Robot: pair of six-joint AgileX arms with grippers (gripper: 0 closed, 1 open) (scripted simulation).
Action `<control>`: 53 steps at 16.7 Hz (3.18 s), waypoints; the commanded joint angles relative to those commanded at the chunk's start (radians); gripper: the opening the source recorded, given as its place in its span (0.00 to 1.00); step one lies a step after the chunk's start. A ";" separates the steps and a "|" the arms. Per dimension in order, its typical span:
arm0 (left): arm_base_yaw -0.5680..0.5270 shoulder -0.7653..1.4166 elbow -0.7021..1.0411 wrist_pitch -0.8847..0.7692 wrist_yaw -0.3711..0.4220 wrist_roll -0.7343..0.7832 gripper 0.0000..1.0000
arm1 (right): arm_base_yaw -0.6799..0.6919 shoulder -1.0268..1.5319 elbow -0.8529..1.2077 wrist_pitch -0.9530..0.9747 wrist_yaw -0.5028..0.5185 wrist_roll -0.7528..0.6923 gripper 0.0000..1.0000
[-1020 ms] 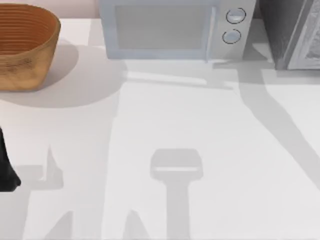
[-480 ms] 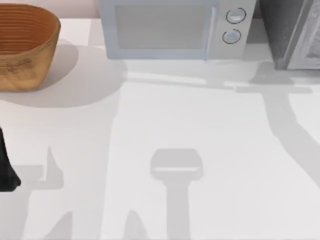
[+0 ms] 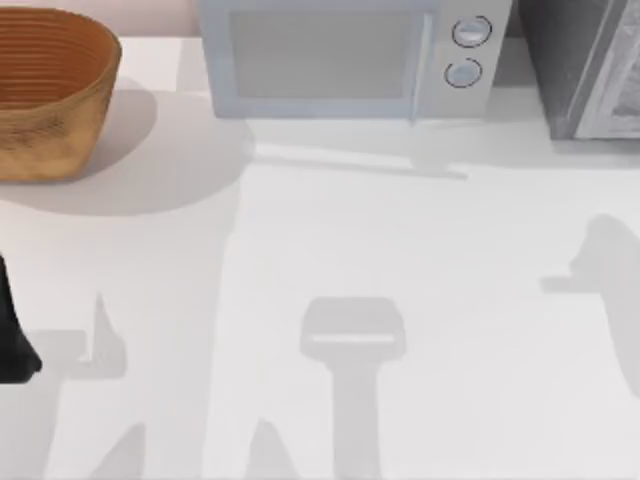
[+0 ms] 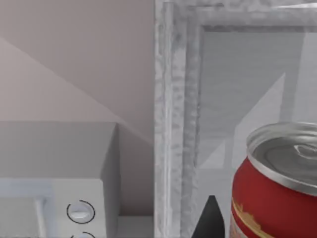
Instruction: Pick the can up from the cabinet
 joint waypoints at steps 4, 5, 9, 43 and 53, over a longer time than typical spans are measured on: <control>0.000 0.000 0.000 0.000 0.000 0.000 1.00 | -0.139 -0.259 -0.408 0.122 -0.144 0.000 0.00; 0.000 0.000 0.000 0.000 0.000 0.000 1.00 | -0.174 -0.311 -0.488 0.150 -0.180 0.000 0.00; 0.000 0.000 0.000 0.000 0.000 0.000 1.00 | -0.283 -0.454 -0.706 0.235 -0.292 0.001 0.00; 0.000 0.000 0.000 0.000 0.000 0.000 1.00 | -0.595 1.673 -0.159 1.830 -1.298 0.032 0.00; 0.000 0.000 0.000 0.000 0.000 0.000 1.00 | -0.604 1.809 -0.117 1.931 -1.359 0.032 0.00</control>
